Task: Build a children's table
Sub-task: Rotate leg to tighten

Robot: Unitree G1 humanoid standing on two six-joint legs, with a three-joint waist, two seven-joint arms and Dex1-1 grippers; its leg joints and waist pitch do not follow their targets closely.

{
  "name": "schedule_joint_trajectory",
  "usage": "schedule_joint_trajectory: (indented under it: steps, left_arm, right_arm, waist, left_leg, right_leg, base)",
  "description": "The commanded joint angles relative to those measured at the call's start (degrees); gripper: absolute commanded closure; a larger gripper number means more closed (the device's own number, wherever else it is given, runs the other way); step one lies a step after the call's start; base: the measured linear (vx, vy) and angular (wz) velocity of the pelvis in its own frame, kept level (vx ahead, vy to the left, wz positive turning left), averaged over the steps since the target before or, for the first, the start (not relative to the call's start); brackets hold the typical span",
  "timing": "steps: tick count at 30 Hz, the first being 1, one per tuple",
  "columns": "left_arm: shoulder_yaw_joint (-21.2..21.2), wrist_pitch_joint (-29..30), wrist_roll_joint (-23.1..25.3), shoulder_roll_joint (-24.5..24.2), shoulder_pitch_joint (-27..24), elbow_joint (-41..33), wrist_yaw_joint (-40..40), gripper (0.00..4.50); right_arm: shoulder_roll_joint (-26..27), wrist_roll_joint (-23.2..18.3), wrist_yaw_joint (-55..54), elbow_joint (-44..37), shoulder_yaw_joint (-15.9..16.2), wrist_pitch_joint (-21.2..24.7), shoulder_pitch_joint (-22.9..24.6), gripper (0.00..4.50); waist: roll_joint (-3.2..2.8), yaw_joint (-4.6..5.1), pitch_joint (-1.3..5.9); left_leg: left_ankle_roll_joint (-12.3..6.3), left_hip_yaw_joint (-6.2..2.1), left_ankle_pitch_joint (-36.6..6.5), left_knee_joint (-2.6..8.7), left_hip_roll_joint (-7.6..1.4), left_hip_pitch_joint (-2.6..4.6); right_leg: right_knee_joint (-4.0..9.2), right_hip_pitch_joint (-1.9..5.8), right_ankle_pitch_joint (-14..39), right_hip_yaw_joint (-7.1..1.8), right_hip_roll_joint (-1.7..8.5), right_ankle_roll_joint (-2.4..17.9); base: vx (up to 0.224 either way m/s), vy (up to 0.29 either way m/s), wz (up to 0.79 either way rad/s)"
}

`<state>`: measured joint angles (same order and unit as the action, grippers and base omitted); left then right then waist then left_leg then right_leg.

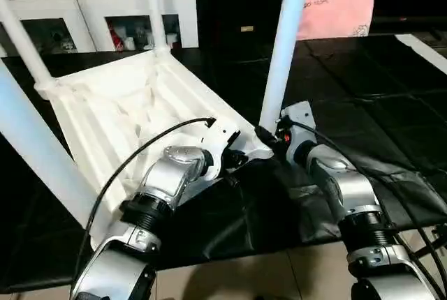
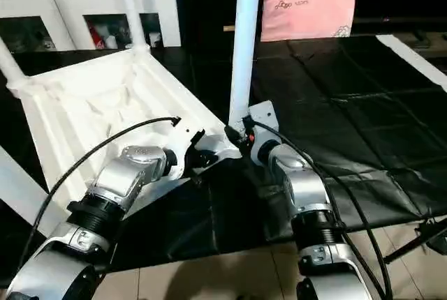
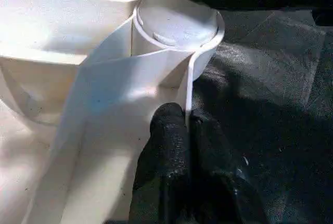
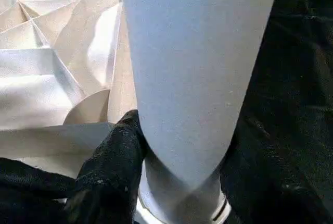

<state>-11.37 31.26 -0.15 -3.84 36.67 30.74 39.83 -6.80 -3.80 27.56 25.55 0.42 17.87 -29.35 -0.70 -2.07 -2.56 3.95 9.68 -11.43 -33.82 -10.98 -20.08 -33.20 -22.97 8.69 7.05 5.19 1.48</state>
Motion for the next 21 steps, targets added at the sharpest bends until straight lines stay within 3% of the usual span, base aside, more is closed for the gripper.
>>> schedule_joint_trajectory:
  steps: [1,6,10,13,18,21]
  left_arm:
    - [-1.7,-3.2,-1.2,2.1,2.1,-1.2,1.8,4.5]
    - [-3.4,-6.7,-0.9,-2.5,0.7,-2.9,8.1,4.5]
    - [-4.2,-6.0,-1.4,-5.2,0.2,-4.3,12.5,4.5]
    - [-6.0,-7.0,-1.9,-8.4,-0.6,-5.6,17.9,4.5]
    - [-7.5,-9.5,-2.2,-12.0,-1.4,-6.6,24.1,4.5]
    - [-7.9,-10.3,-3.3,-13.8,-1.7,-7.4,28.5,4.5]
  right_arm:
    - [2.9,-0.8,5.5,1.3,6.2,1.3,1.5,1.84]
    - [-1.3,-2.0,12.9,-0.9,6.6,0.1,3.0,1.37]
    - [-5.2,-3.4,19.6,-2.7,6.8,-2.6,4.2,1.04]
    - [-10.2,-6.9,30.3,-7.2,6.9,-3.2,6.3,0.7]
    - [-16.1,-8.9,39.0,-8.7,6.2,-2.1,6.9,0.32]
    - [-20.3,-10.3,45.7,-10.1,7.2,-1.7,7.6,0.32]
  waist:
    - [0.72,-0.72,3.71]
    - [0.51,-0.84,3.58]
    - [0.77,-1.26,3.53]
    - [0.82,-2.09,3.55]
    - [0.75,-3.32,3.66]
    - [0.76,-3.87,3.68]
  left_leg:
    - [-5.28,-0.44,-7.1,3.54,-1.55,-0.66]
    - [-5.01,-0.51,-8.8,3.75,-1.95,-0.41]
    - [-4.95,-0.39,-9.1,3.73,-2.08,-0.28]
    - [-5.39,-0.44,-8.7,3.77,-2.29,-0.18]
    - [-5.68,-0.29,-7.5,3.67,-2.46,0.03]
    - [-6.0,-0.18,-7.4,3.57,-2.5,0.04]
  right_leg:
    - [4.26,3.57,18.1,-2.98,3.74,8.8]
    - [4.34,3.41,18.9,-3.08,3.73,8.7]
    - [4.15,3.42,18.6,-3.26,3.9,9.3]
    - [3.99,3.46,17.8,-3.38,3.95,9.4]
    - [3.53,3.38,15.0,-3.47,3.91,10.8]
    - [3.38,3.46,14.3,-3.44,3.82,11.1]
  base:
    - [0.0,0.0,0.0]
    - [0.0,0.0,0.0]
    - [0.0,0.0,0.0]
    - [0.0,0.0,0.0]
    - [0.0,0.0,0.0]
    - [0.0,0.0,0.0]
